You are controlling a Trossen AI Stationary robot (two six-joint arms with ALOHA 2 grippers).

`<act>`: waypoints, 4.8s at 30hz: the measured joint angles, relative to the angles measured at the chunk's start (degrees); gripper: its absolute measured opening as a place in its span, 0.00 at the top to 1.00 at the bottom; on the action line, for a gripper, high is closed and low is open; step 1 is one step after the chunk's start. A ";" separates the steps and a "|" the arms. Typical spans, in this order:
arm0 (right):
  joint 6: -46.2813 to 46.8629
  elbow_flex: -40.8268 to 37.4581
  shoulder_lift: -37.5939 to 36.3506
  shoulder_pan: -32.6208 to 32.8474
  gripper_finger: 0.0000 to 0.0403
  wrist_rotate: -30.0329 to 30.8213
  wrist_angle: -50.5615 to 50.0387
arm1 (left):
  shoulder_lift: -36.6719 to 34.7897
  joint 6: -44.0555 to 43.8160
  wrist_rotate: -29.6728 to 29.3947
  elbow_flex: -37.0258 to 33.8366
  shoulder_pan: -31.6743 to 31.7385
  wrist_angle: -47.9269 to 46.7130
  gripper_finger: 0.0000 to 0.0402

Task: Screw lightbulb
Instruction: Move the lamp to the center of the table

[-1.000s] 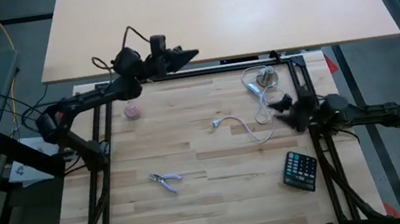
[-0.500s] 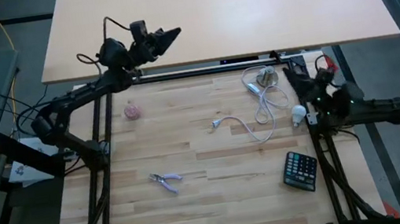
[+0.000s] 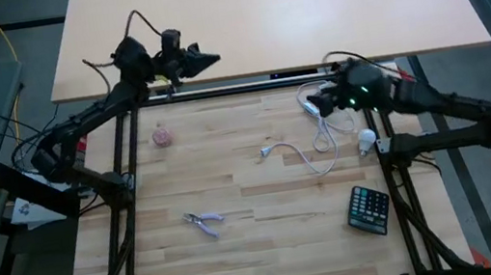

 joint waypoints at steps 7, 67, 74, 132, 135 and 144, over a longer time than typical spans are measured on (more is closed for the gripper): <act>3.86 8.63 15.17 -11.57 0.20 -4.33 -14.04 | -3.63 20.37 -4.62 -0.02 -0.91 -36.45 1.00; 7.50 11.71 43.16 -34.10 0.46 -6.19 -13.55 | -3.99 27.45 -12.95 -0.02 -3.96 -43.90 1.00; 5.22 11.71 43.12 -33.46 0.58 -5.15 -13.62 | -3.99 28.34 -12.98 -0.02 -3.82 -44.89 1.00; -15.18 13.91 39.79 19.81 0.57 -25.89 18.59 | -27.60 27.75 -16.24 0.00 7.27 -67.71 1.00; -15.46 18.31 44.10 19.83 0.57 -25.67 21.71 | -27.43 27.87 -16.60 0.00 5.26 -67.07 1.00; -18.10 34.38 60.71 19.76 0.57 -19.29 16.75 | -26.97 25.86 -18.24 0.00 -0.85 -65.21 1.00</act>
